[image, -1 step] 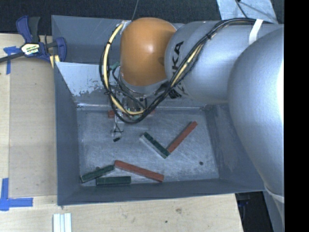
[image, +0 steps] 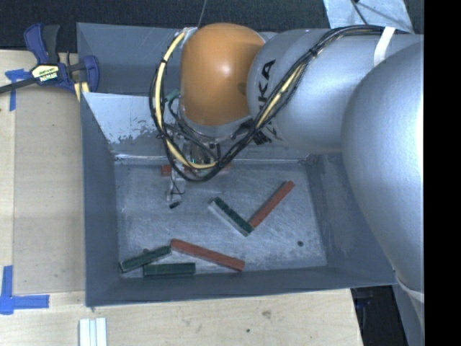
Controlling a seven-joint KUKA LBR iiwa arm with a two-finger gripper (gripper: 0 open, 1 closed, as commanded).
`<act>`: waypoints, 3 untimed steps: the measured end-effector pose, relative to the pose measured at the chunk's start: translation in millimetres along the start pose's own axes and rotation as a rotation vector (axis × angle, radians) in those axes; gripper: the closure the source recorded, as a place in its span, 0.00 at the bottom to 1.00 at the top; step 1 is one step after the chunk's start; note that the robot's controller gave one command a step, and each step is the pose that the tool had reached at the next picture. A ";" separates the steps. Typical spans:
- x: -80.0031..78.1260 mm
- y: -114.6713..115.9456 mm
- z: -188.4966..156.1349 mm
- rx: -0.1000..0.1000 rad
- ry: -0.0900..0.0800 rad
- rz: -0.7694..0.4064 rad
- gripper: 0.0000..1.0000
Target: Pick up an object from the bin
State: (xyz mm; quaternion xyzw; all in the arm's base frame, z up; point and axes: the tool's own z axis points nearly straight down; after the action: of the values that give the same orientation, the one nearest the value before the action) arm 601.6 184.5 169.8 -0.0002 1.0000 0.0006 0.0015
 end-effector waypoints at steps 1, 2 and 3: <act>-20.7 -36.2 93.3 0.000 -0.002 0.096 1.00; -20.7 -36.2 93.3 0.000 -0.002 0.097 1.00; -13.1 -75.4 -22.0 0.001 0.000 0.143 1.00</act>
Offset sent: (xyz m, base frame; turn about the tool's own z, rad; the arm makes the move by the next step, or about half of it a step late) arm 0.0000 0.0000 0.0000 0.0000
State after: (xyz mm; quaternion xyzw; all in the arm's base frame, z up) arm 614.7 109.1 191.8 0.0713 0.9975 0.0003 0.0016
